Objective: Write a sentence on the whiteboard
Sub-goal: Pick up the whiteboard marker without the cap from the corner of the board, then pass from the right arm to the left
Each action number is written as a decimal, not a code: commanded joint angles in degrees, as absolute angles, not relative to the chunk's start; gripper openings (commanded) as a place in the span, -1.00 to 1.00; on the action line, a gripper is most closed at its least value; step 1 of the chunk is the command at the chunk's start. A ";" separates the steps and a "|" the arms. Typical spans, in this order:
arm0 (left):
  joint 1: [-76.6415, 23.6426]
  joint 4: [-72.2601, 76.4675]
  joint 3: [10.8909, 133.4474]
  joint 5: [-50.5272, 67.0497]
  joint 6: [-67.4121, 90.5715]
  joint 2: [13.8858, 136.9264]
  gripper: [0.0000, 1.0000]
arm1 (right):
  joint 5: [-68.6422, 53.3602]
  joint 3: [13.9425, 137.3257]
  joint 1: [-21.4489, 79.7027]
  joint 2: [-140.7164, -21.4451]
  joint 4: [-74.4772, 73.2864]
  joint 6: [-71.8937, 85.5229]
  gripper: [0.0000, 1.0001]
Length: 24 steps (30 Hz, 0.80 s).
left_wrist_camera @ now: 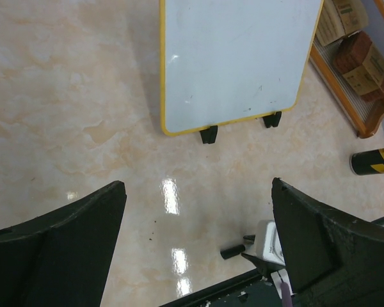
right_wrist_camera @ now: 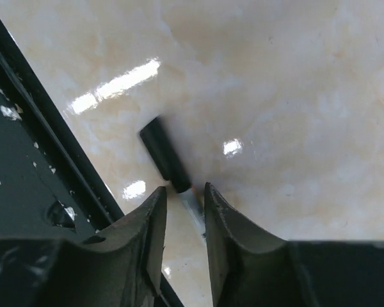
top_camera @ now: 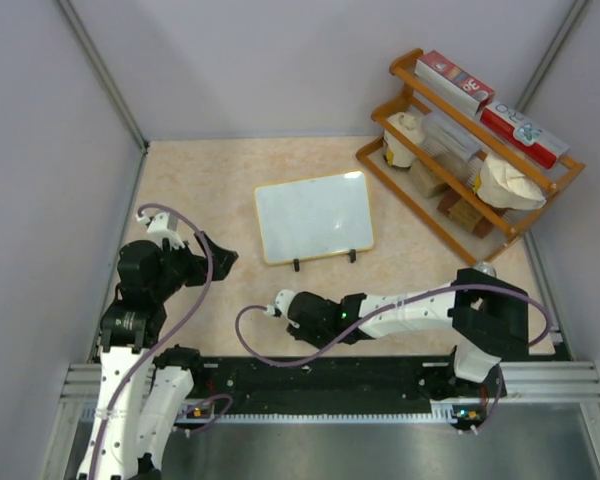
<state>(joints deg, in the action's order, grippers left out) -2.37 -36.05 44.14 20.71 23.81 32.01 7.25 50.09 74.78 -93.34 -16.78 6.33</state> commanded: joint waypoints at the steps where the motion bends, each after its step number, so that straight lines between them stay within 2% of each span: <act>1: -2.46 -37.53 47.37 18.99 22.68 31.64 0.98 | 8.35 51.50 75.41 -97.56 -15.74 7.20 -0.52; 3: -2.46 -38.05 48.16 18.63 22.24 31.64 0.98 | 8.17 51.59 75.32 -98.87 -15.73 8.34 -0.79; 4: -2.46 -38.40 48.34 18.46 21.98 31.55 0.98 | 8.35 51.77 75.32 -99.31 -15.99 9.57 -0.99; 12: -2.46 -40.17 49.57 19.60 21.18 30.85 0.98 | 8.26 52.12 72.87 -97.74 -16.26 15.73 -1.00; 20: -2.64 -40.43 48.08 26.88 20.30 33.22 0.90 | 2.73 51.77 60.58 -82.21 -13.28 20.39 -1.00; 24: -6.58 -39.39 47.99 28.13 20.83 37.43 0.98 | 0.27 51.68 55.30 -74.55 -11.08 22.76 -1.00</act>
<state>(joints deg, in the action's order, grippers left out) -3.07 -41.28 47.68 25.02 21.04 34.13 3.46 51.24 59.46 -83.26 -15.31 19.27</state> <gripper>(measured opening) 0.985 0.031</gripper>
